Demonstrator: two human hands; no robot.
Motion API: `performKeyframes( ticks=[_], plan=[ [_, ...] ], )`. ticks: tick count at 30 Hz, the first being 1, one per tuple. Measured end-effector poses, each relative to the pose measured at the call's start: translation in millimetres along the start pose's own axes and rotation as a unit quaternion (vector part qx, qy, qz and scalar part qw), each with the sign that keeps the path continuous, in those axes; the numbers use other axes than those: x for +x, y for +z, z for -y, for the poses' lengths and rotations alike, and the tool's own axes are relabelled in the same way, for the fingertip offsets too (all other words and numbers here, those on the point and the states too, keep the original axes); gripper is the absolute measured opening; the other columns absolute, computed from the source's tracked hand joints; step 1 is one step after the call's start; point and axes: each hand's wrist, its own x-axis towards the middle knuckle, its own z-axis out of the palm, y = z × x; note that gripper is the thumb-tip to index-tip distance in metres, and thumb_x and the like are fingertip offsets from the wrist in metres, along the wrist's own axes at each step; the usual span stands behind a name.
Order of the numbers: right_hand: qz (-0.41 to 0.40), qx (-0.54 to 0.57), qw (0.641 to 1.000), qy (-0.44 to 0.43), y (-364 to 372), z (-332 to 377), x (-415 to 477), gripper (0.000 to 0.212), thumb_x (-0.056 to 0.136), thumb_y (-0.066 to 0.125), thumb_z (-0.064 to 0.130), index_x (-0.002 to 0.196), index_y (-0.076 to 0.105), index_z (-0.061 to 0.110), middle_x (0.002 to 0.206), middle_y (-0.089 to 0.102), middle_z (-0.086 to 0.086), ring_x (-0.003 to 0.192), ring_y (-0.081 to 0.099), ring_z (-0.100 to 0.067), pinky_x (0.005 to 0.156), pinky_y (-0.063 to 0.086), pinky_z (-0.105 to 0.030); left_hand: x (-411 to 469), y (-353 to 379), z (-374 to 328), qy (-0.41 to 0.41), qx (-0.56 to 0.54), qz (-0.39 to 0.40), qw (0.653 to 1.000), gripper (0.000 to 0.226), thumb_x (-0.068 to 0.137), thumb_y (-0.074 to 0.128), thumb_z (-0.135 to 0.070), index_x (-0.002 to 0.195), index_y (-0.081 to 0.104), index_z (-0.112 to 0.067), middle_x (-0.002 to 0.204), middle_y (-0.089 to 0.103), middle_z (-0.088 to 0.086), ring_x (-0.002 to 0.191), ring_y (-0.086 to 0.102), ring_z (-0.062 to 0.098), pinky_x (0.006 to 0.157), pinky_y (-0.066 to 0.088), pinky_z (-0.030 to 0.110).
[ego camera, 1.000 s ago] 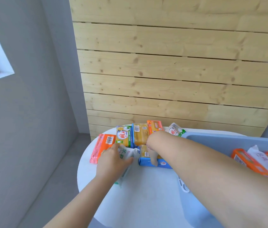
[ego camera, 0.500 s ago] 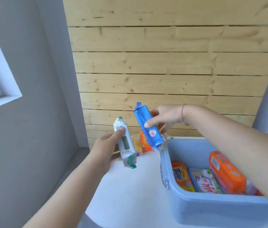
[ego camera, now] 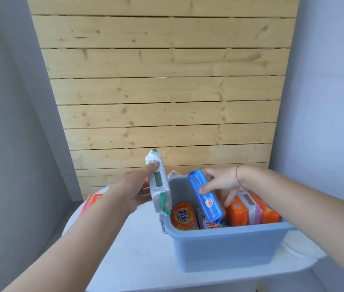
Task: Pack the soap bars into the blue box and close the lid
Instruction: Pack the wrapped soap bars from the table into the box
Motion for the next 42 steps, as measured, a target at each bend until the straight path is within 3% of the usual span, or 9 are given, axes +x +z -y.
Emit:
performKeyframes(
  ticks=[4, 7, 10, 18, 21, 25, 34, 38, 42],
  plan=[
    [-0.091, -0.207, 0.974, -0.006, 9.4, -2.2, 5.2, 0.054, 0.085, 0.063, 0.034, 0.132, 0.045, 0.016, 0.128, 0.049, -0.007, 0.106, 0.053, -0.025, 0.074, 0.050, -0.029, 1.9, -3.0, 2.7, -0.009, 0.003, -0.007, 1.000, 0.026, 0.086, 0.065, -0.032, 0.087, 0.060, -0.007, 0.076, 0.065, 0.014, 0.065, 0.062, 0.023, 0.056, 0.051, 0.030],
    [-0.135, -0.297, 0.945, 0.003, 3.2, -2.5, 6.7, 0.045, 0.086, 0.057, 0.043, 0.120, 0.054, 0.014, 0.114, 0.043, -0.007, 0.105, 0.054, -0.027, 0.091, 0.045, -0.035, 2.2, -2.3, -0.5, -0.014, 0.009, -0.007, 1.000, 0.024, 0.087, 0.064, -0.032, 0.085, 0.059, -0.008, 0.077, 0.064, 0.014, 0.064, 0.061, 0.022, 0.052, 0.053, 0.030],
    [-0.179, -0.285, 0.942, 0.019, -1.5, -23.6, 14.5, 0.016, 0.089, 0.050, 0.030, 0.102, 0.057, 0.024, 0.121, 0.045, -0.009, 0.111, 0.051, -0.029, 0.094, 0.043, -0.036, 2.9, 5.6, -5.6, -0.015, 0.005, 0.013, 1.000, 0.024, 0.087, 0.064, -0.031, 0.090, 0.060, -0.007, 0.082, 0.063, 0.014, 0.068, 0.061, 0.024, 0.064, 0.056, 0.035],
    [-0.348, -0.139, 0.924, -0.073, 0.5, -65.1, 15.5, 0.036, 0.088, 0.051, 0.014, 0.122, 0.050, 0.026, 0.133, 0.045, -0.005, 0.124, 0.044, -0.024, 0.103, 0.041, -0.038, 17.1, 66.2, 15.1, -0.062, 0.021, 0.058, 0.996, 0.022, 0.090, 0.061, -0.023, 0.097, 0.057, -0.002, 0.078, 0.062, 0.012, 0.068, 0.061, 0.025, 0.068, 0.055, 0.041],
    [-0.272, -0.129, 0.933, -0.197, 8.4, -51.3, 9.0, 0.037, 0.089, 0.054, 0.030, 0.126, 0.052, 0.030, 0.136, 0.044, -0.001, 0.128, 0.040, -0.020, 0.108, 0.035, -0.037, 32.7, 83.1, 39.8, -0.092, 0.047, 0.039, 0.994, 0.034, 0.090, 0.061, -0.024, 0.114, 0.058, -0.001, 0.098, 0.067, 0.016, 0.091, 0.064, 0.031, 0.092, 0.052, 0.045],
    [-0.200, -0.276, 0.924, -0.174, 17.7, -49.0, 11.8, 0.056, 0.084, 0.057, 0.045, 0.137, 0.041, 0.040, 0.158, 0.013, 0.006, 0.145, 0.010, -0.021, 0.118, 0.013, -0.043, 47.8, 92.6, 59.8, -0.119, 0.061, -0.003, 0.991, 0.035, 0.092, 0.056, -0.024, 0.117, 0.059, 0.000, 0.111, 0.066, 0.018, 0.100, 0.063, 0.033, 0.095, 0.050, 0.042],
    [-0.294, -0.211, 0.927, -0.099, 18.7, -54.2, 21.9, 0.033, 0.096, 0.038, 0.029, 0.124, 0.054, 0.038, 0.160, 0.011, 0.002, 0.148, 0.003, -0.021, 0.119, 0.001, -0.040, 67.5, 106.8, 65.0, -0.070, 0.152, -0.005, 0.986, 0.030, 0.095, 0.046, -0.013, 0.066, 0.043, -0.014, 0.072, 0.050, 0.003, 0.062, 0.049, 0.015, 0.075, 0.046, 0.030],
    [-0.299, -0.223, 0.921, -0.115, 24.7, -55.1, 28.8, 0.035, 0.093, 0.042, 0.024, 0.128, 0.041, 0.031, 0.159, 0.009, 0.002, 0.147, 0.004, -0.019, 0.119, 0.004, -0.041, 63.2, 107.8, 66.0, -0.086, 0.207, 0.036, 0.974, 0.027, 0.092, 0.052, -0.026, 0.103, 0.059, -0.002, 0.107, 0.066, 0.017, 0.090, 0.063, 0.031, 0.073, 0.056, 0.035],
    [-0.311, -0.168, 0.915, -0.193, 22.7, -49.8, 23.0, 0.038, 0.093, 0.044, 0.016, 0.127, 0.048, 0.033, 0.155, 0.020, 0.006, 0.144, 0.015, -0.019, 0.116, 0.012, -0.040, 59.1, 106.7, 60.6, -0.123, 0.189, 0.097, 0.969, 0.039, 0.094, 0.052, -0.027, 0.121, 0.052, 0.002, 0.104, 0.063, 0.019, 0.079, 0.064, 0.030, 0.058, 0.058, 0.034]
  ],
)
